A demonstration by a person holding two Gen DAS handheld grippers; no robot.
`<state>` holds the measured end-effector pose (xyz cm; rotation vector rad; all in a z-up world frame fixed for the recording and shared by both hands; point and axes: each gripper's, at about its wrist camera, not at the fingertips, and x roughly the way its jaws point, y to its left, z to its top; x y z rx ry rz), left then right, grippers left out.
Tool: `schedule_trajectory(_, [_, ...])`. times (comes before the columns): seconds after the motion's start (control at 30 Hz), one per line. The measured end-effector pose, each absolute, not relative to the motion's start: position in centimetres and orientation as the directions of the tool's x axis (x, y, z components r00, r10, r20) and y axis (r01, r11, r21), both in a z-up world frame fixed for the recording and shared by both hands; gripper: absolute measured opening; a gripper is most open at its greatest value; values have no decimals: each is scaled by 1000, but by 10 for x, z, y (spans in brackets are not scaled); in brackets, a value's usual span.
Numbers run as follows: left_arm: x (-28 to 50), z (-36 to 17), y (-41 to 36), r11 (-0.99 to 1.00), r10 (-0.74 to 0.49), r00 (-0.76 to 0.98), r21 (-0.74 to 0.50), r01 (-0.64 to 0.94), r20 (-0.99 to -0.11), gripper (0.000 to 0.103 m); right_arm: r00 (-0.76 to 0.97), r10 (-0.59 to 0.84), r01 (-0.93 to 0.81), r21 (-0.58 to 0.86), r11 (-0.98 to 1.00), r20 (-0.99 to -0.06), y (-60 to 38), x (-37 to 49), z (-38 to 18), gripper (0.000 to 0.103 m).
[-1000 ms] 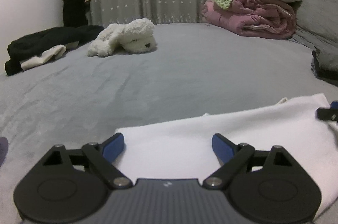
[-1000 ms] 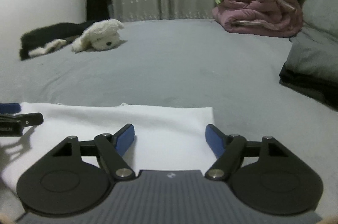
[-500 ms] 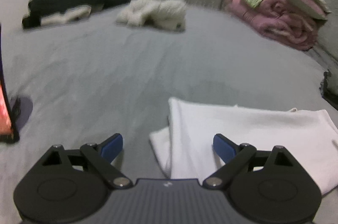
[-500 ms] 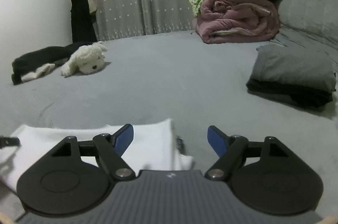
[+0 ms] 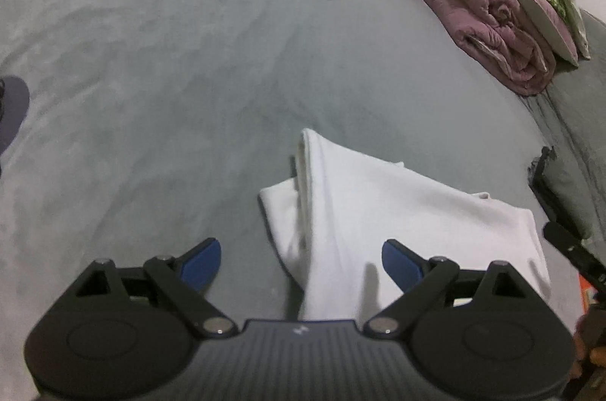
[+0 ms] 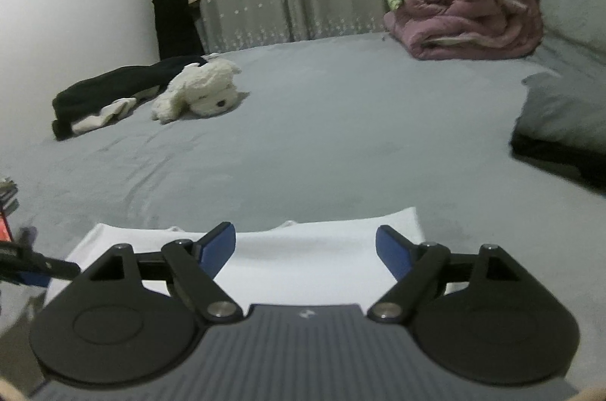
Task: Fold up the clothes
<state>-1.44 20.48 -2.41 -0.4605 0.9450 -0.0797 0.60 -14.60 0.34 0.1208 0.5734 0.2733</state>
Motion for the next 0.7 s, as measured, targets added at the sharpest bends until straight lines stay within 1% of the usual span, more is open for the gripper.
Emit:
schedule_trajectory(0.13, [-14, -28, 213, 873, -320, 572, -469, -132, -756, 89, 775, 335, -249, 227, 941, -535, -134, 10, 2, 84])
schedule_trajectory(0.3, [-14, -33, 215, 849, -372, 552, -514, -122, -746, 81, 758, 376, -296, 232, 927, -533, -117, 10, 6, 84])
schedule_trajectory(0.43, [-14, -36, 209, 822, -431, 532, -561, -102, -729, 78, 746, 395, -316, 237, 919, -536, -109, 11, 6, 84])
schedule_trajectory(0.57, [-14, -39, 201, 808, -460, 523, -582, -89, -718, 75, 732, 409, -324, 250, 913, -546, -105, 15, 4, 84])
schedule_trajectory(0.63, [-15, -39, 196, 817, -449, 529, -571, -84, -720, 68, 724, 416, -330, 254, 909, -551, -103, 14, 4, 84])
schedule_trajectory(0.67, [-15, -40, 194, 820, -442, 533, -565, -86, -721, 56, 719, 420, -333, 256, 907, -553, -102, 14, 3, 84])
schedule_trajectory(0.7, [-16, -40, 193, 822, -434, 537, -562, -91, -723, 50, 715, 424, -336, 259, 906, -556, -101, 15, 3, 84])
